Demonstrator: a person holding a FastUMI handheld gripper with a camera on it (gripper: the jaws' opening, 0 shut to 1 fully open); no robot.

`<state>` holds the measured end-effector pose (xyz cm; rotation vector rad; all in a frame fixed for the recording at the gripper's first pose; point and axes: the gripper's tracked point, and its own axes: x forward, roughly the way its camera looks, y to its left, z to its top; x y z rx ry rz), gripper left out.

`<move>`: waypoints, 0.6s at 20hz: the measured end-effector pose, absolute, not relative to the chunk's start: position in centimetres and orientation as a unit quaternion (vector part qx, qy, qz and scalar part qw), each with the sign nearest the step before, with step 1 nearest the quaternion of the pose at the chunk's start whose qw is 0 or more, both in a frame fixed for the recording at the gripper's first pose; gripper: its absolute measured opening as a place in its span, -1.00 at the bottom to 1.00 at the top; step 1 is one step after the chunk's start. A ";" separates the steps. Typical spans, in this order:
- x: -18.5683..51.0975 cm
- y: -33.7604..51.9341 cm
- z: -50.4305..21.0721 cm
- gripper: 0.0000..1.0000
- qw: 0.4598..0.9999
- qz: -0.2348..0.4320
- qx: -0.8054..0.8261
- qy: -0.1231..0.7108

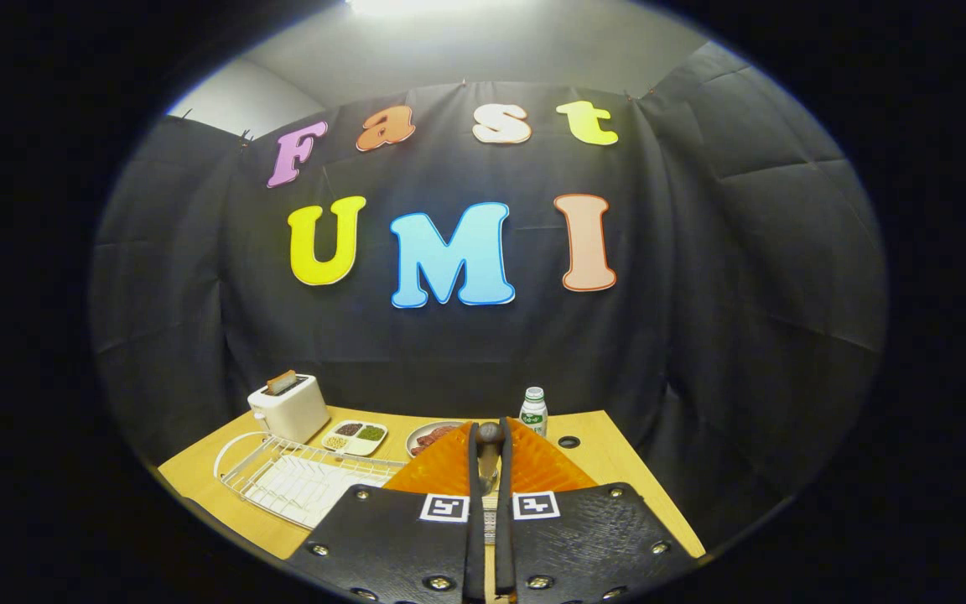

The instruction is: Take the plate from the dish rack, then take the spoon from the basket and place it into the plate.

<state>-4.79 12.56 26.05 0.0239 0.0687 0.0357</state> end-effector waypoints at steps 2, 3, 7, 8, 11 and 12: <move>-5.9 13.0 26.1 -0.90 0.999 0.020 0.010 0.034; -6.4 13.2 25.9 -0.90 0.999 0.023 0.010 0.035; -8.2 14.7 23.9 -0.91 0.997 0.044 0.015 0.057; -8.6 15.2 23.2 -0.90 0.996 0.051 0.017 0.064; -9.4 16.3 21.2 -0.91 0.994 0.064 0.014 0.083; -9.6 16.7 20.4 -0.91 0.993 0.068 0.014 0.091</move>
